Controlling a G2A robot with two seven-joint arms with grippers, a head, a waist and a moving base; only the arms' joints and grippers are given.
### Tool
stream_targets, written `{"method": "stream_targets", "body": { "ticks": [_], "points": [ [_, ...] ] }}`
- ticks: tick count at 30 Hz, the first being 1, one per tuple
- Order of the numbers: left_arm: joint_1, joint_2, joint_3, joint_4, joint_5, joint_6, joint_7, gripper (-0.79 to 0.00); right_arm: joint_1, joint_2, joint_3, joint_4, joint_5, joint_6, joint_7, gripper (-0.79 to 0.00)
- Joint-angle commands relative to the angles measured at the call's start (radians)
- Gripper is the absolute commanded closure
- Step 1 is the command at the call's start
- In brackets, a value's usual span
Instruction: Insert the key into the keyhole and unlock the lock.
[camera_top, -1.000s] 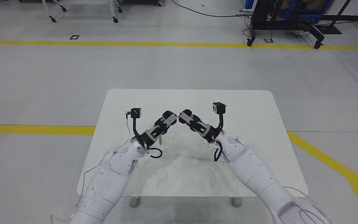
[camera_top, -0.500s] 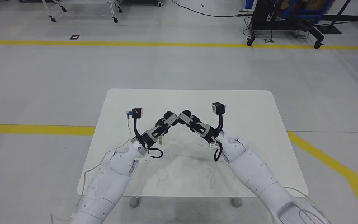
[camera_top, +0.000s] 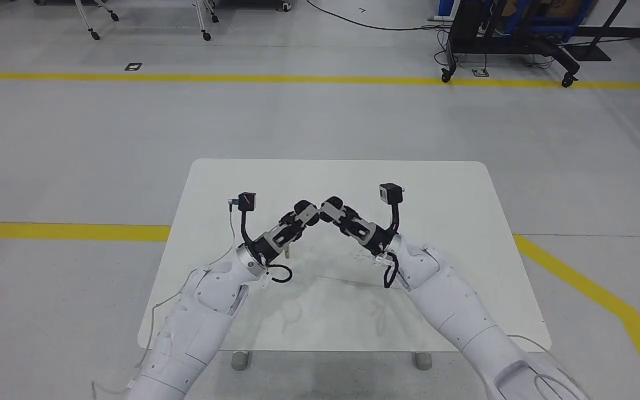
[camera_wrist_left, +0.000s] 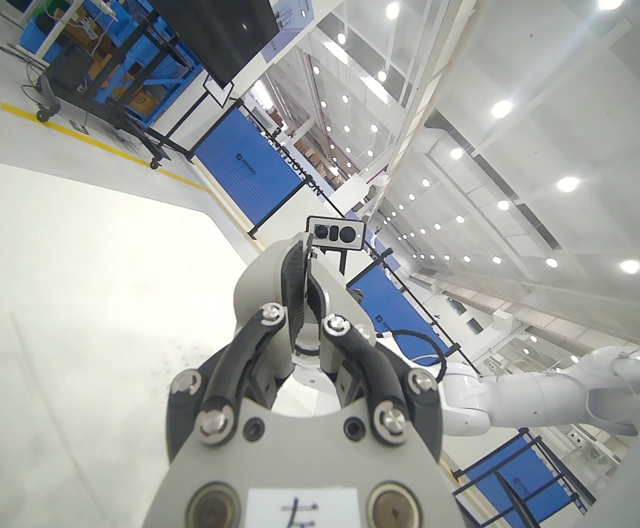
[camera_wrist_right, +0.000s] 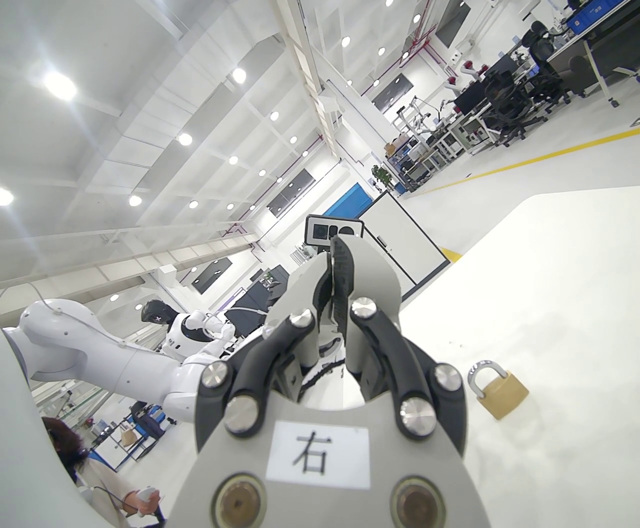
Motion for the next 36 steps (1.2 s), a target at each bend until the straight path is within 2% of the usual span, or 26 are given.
{"method": "stream_targets", "body": {
  "ticks": [1, 21, 24, 28, 35, 36],
  "points": [
    [0.001, 0.000, 0.000, -0.001, 0.003, -0.001, 0.003, 0.000, 0.001, 0.000, 0.004, 0.000, -0.006, 0.000, -0.002, -0.785],
    [0.009, -0.001, -0.007, -0.009, 0.005, 0.014, 0.036, 0.000, 0.002, 0.000, 0.013, -0.001, -0.022, 0.002, -0.011, -0.785],
    [0.016, 0.001, -0.010, -0.026, 0.009, 0.028, 0.029, 0.000, 0.007, 0.022, 0.071, 0.003, -0.138, 0.004, 0.001, -0.785],
    [0.016, 0.008, -0.026, -0.037, 0.043, 0.024, -0.001, 0.000, 0.017, 0.075, 0.158, -0.059, -0.312, 0.000, 0.160, -0.785],
    [0.016, 0.025, -0.043, -0.071, 0.119, -0.028, -0.109, 0.000, -0.043, 0.148, 0.234, -0.205, -0.159, 0.000, 0.452, -0.785],
    [0.019, 0.026, -0.045, -0.072, 0.112, -0.032, -0.110, 0.000, -0.049, 0.153, 0.235, -0.217, -0.127, 0.000, 0.473, -0.686]
  ]
}}
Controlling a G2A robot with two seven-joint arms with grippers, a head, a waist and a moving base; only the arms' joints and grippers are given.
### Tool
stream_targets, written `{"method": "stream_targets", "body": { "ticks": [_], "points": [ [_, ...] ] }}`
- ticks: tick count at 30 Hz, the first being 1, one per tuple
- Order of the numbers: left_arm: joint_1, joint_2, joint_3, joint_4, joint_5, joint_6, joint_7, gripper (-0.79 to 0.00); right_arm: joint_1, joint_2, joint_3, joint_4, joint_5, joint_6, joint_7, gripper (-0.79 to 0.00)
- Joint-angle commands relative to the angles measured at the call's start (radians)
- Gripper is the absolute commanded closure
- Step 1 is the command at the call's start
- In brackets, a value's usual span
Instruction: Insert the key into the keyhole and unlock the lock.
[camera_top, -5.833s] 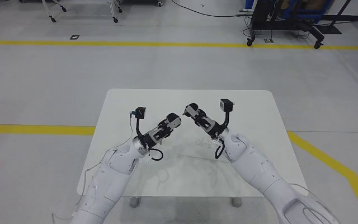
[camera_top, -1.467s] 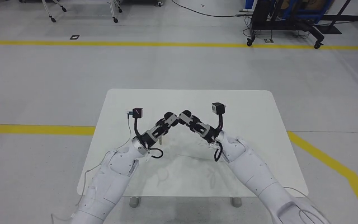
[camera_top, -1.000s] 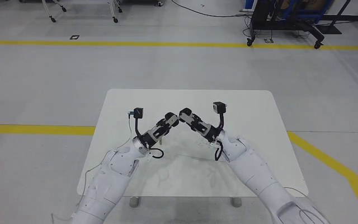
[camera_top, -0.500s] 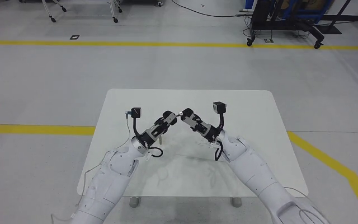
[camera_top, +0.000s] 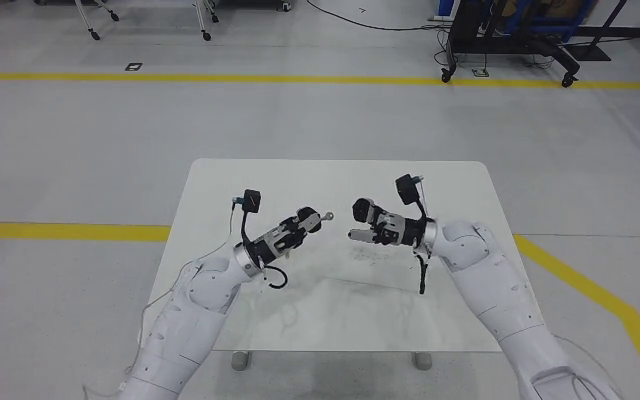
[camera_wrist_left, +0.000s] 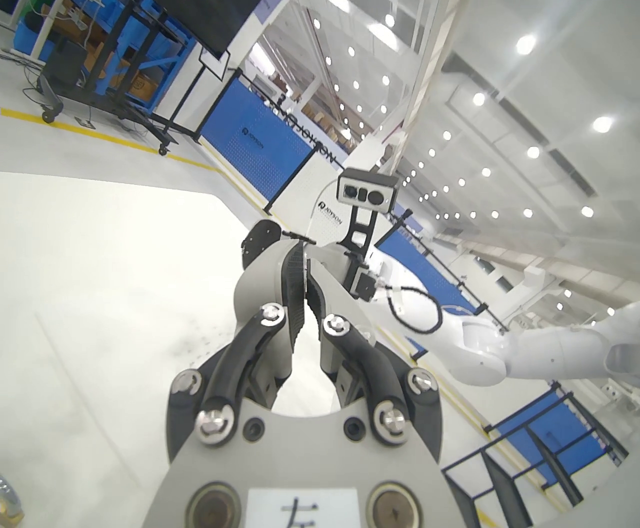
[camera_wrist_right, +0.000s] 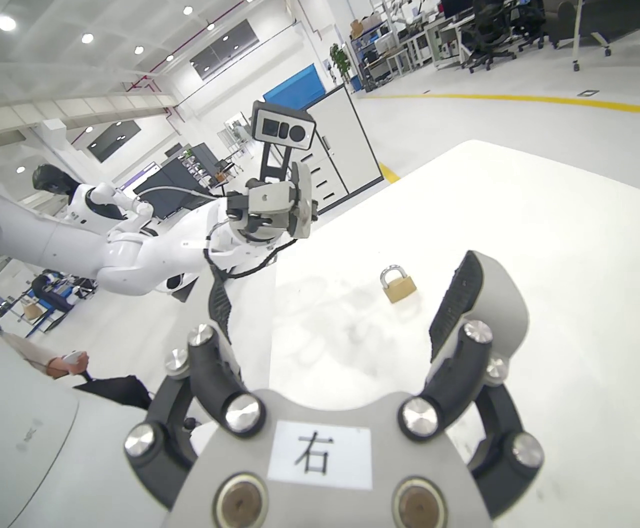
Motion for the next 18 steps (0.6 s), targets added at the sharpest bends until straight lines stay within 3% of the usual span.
{"method": "stream_targets", "body": {
  "ticks": [1, 6, 10, 18],
  "points": [
    [0.004, 0.003, -0.001, -0.005, -0.002, -0.008, -0.010, 0.000, -0.012, 0.009, -0.001, -0.021, 0.066, 0.000, 0.049, -0.588],
    [0.006, 0.007, 0.009, -0.017, 0.017, -0.020, -0.037, 0.000, -0.012, 0.023, -0.042, -0.042, 0.111, 0.006, 0.087, -0.376],
    [0.002, 0.009, 0.020, -0.020, 0.027, -0.023, -0.054, 0.000, 0.001, 0.034, -0.086, -0.049, 0.118, 0.007, 0.088, -0.332],
    [-0.002, 0.013, 0.034, -0.022, 0.029, -0.025, -0.060, 0.000, 0.021, 0.061, -0.118, -0.042, 0.155, 0.000, 0.081, -0.360]
  ]
}}
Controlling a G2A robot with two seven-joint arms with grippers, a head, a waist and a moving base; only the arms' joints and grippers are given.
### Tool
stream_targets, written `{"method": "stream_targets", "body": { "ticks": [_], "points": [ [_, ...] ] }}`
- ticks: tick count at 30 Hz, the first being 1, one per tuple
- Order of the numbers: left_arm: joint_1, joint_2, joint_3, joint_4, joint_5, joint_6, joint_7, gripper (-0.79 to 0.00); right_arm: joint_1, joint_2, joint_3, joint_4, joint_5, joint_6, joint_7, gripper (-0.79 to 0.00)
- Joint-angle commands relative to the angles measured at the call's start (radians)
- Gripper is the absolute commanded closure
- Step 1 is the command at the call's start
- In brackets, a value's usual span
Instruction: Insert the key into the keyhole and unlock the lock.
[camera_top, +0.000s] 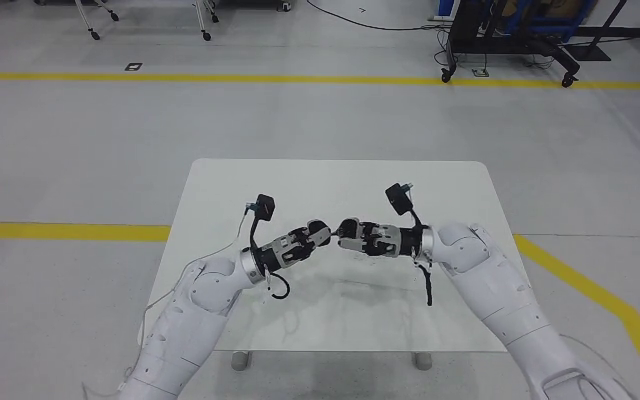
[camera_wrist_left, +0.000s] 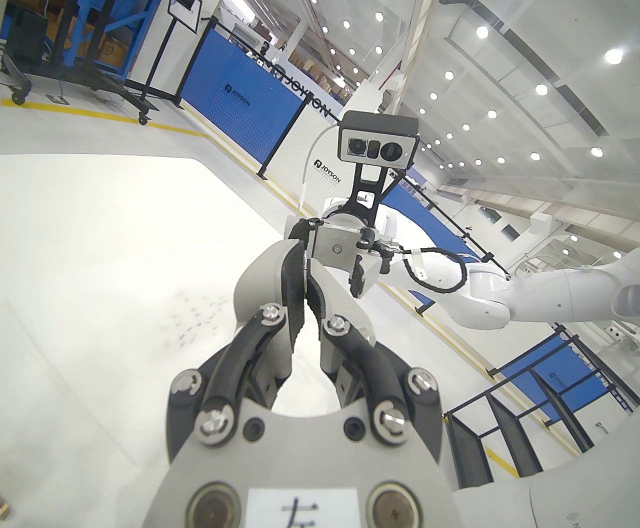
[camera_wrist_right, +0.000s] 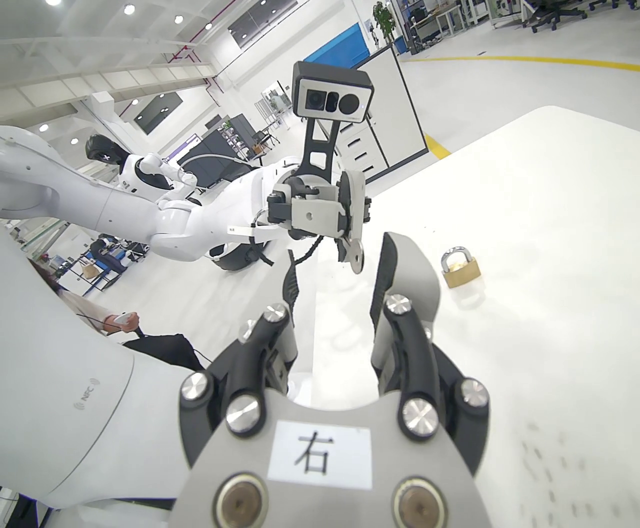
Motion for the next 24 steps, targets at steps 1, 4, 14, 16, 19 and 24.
{"method": "stream_targets", "body": {
  "ticks": [1, 4, 14, 16, 19, 24],
  "points": [
    [-0.001, 0.001, 0.004, -0.001, -0.001, -0.002, -0.003, 0.000, 0.003, 0.006, -0.005, 0.001, 0.010, 0.000, 0.000, -0.357],
    [-0.003, 0.002, 0.011, -0.001, 0.000, -0.003, -0.005, 0.000, 0.008, 0.012, -0.019, 0.001, 0.018, 0.000, 0.000, -0.339],
    [-0.012, 0.006, 0.029, 0.005, -0.013, -0.015, -0.012, 0.000, 0.030, 0.024, -0.054, 0.021, 0.053, 0.000, 0.000, 0.000],
    [-0.013, 0.006, 0.031, 0.005, -0.013, -0.014, -0.010, 0.000, 0.031, 0.027, -0.057, 0.022, 0.063, 0.000, 0.000, 0.000],
    [-0.015, 0.007, 0.035, 0.006, -0.009, -0.010, -0.006, 0.000, 0.028, 0.030, -0.058, 0.019, 0.086, 0.000, 0.000, 0.000],
    [-0.021, 0.008, 0.039, 0.007, -0.006, -0.013, 0.005, -0.785, 0.025, 0.037, -0.061, 0.009, 0.110, 0.000, 0.000, 0.000]
  ]
}}
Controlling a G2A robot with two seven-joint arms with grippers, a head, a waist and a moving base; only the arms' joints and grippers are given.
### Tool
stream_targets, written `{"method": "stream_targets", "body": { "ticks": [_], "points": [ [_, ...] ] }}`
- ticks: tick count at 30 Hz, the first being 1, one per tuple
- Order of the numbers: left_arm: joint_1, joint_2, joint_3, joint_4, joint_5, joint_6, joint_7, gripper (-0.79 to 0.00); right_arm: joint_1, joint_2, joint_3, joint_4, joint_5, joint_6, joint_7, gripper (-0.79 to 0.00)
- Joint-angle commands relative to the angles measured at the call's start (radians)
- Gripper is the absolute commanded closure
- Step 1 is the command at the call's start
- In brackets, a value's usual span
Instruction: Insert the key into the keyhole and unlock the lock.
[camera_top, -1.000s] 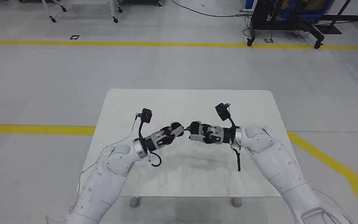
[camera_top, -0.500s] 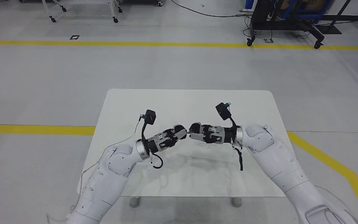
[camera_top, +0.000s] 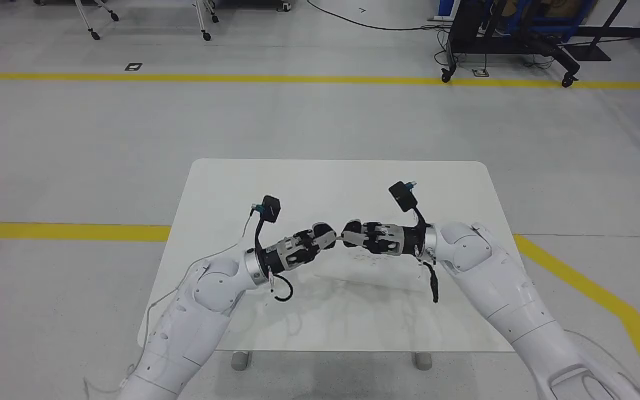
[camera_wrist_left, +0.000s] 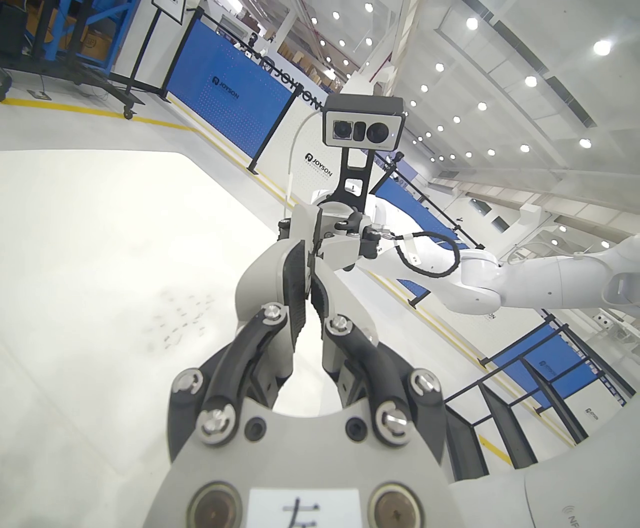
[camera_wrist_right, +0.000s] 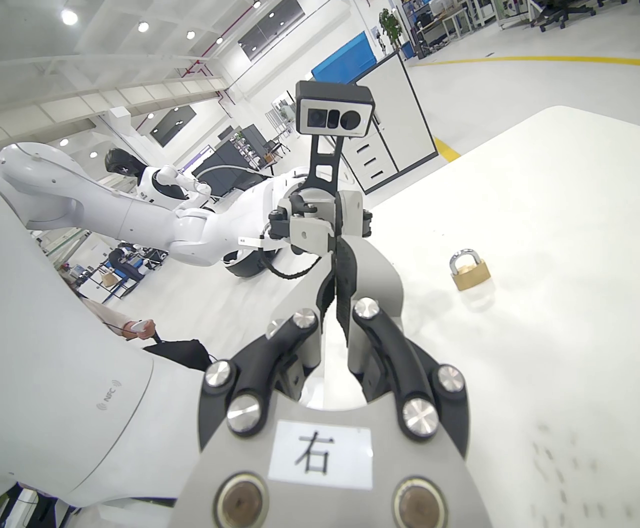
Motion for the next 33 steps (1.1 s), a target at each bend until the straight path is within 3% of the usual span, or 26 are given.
{"method": "stream_targets", "body": {
  "ticks": [1, 13, 16, 21, 24, 27, 30, 33],
  "points": [
    [-0.001, 0.000, 0.000, -0.001, 0.004, 0.000, 0.002, -0.785, -0.001, 0.005, 0.008, 0.006, 0.002, 0.000, 0.000, 0.000],
    [0.001, 0.000, -0.001, 0.000, 0.004, 0.004, 0.006, -0.785, -0.028, 0.023, 0.058, 0.003, -0.015, 0.000, -0.009, 0.000],
    [0.019, 0.005, -0.028, -0.042, 0.120, 0.082, 0.069, -0.785, -0.028, 0.023, 0.058, 0.003, -0.015, 0.000, -0.009, 0.000],
    [0.089, 0.024, -0.109, -0.186, 0.348, 0.255, 0.123, -0.785, -0.028, 0.023, 0.058, 0.003, -0.015, 0.000, -0.009, 0.000],
    [0.144, 0.039, -0.151, -0.313, 0.515, 0.409, 0.046, -0.785, -0.028, 0.023, 0.058, 0.003, -0.015, 0.000, -0.009, 0.000],
    [0.179, 0.050, -0.140, -0.416, 0.722, 0.603, -0.166, -0.785, -0.028, 0.023, 0.058, 0.003, -0.015, 0.000, -0.009, 0.000],
    [0.163, 0.048, -0.070, -0.454, 0.902, 0.745, -0.356, -0.785, -0.028, 0.023, 0.058, 0.003, -0.015, 0.000, -0.009, 0.000],
    [0.127, 0.037, -0.013, -0.433, 0.947, 0.820, -0.414, -0.785, -0.028, 0.023, 0.058, 0.003, -0.015, 0.000, -0.009, 0.000]
  ]
}}
